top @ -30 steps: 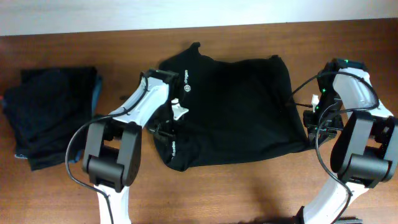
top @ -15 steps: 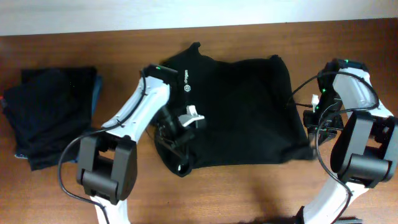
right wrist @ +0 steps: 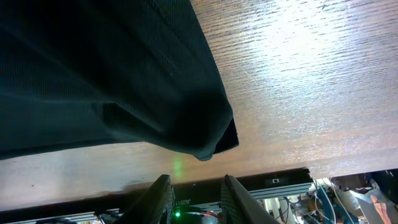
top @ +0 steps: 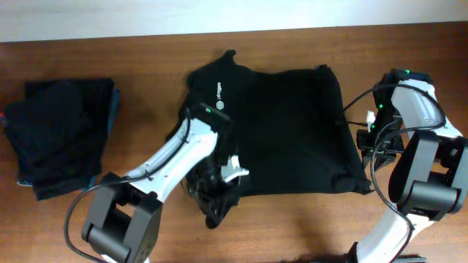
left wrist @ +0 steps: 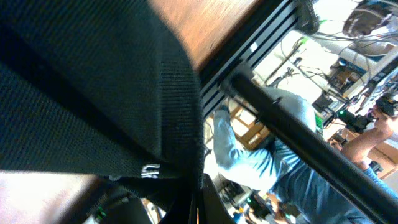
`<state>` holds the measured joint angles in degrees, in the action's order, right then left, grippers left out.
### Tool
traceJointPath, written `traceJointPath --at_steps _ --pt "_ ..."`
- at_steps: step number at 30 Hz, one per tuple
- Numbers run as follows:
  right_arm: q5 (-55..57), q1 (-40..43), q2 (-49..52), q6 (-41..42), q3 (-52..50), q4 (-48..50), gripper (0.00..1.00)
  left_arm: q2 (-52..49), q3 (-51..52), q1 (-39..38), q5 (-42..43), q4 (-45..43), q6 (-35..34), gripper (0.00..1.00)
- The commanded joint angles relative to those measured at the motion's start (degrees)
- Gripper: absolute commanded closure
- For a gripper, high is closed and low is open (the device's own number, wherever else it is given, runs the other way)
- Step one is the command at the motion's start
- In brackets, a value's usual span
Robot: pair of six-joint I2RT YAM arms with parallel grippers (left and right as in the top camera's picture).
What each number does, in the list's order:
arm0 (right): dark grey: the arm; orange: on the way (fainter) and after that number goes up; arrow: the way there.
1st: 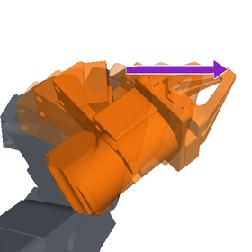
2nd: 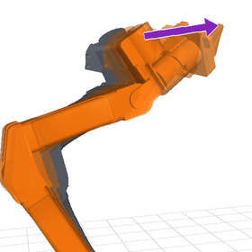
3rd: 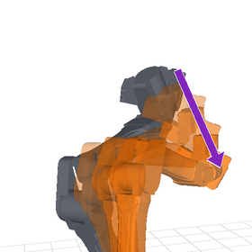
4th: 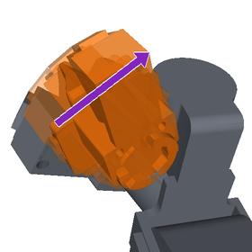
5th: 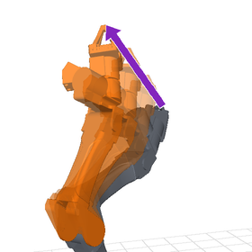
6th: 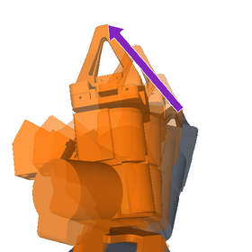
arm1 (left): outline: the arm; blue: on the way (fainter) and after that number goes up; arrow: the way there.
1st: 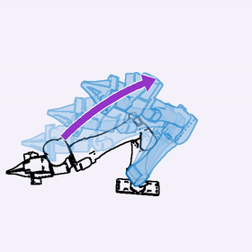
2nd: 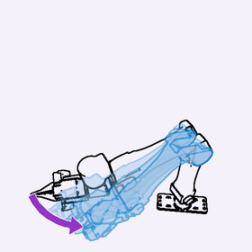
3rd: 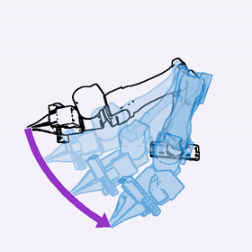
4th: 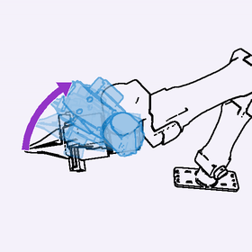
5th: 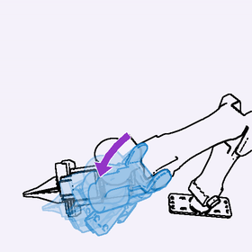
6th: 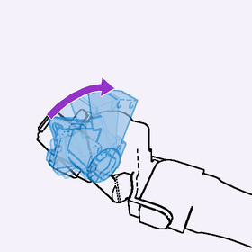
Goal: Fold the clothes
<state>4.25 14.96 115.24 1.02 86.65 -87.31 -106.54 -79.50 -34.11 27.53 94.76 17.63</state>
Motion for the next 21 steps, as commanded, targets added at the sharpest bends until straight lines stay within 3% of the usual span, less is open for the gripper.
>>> traceJointPath --at_steps 1,2,5,7,13,16,21 --pt "-0.1 0.1 -1.0 -0.1 -0.2 0.0 0.69 0.7 7.1 -0.6 -4.7 -1.7 -7.7 1.0" --pt "-0.1 0.1 -1.0 -0.1 -0.2 0.0 0.69 0.7 8.3 -0.6 -5.7 -2.5 -8.7 0.99" --pt "-0.4 0.1 -1.0 -0.1 -0.2 0.0 0.69 0.7 10.1 -0.4 -8.9 -5.6 -9.9 0.74" --pt "-1.1 0.1 -1.0 -0.1 0.3 0.0 0.69 0.7 7.9 0.5 -13.0 -6.4 -12.1 0.67" --pt "-10.0 0.0 -1.5 -5.6 5.0 -1.3 0.69 0.8 -5.9 3.5 -23.8 -11.8 -19.0 0.67" --pt "-18.0 -0.5 -3.3 -11.6 7.3 -0.8 0.69 0.8 -13.6 6.4 -26.8 -19.0 -21.5 0.65" --pt "-24.0 -1.5 -4.2 -14.8 7.0 3.3 0.69 0.3 -15.0 13.3 -26.9 -30.8 -22.0 0.64"
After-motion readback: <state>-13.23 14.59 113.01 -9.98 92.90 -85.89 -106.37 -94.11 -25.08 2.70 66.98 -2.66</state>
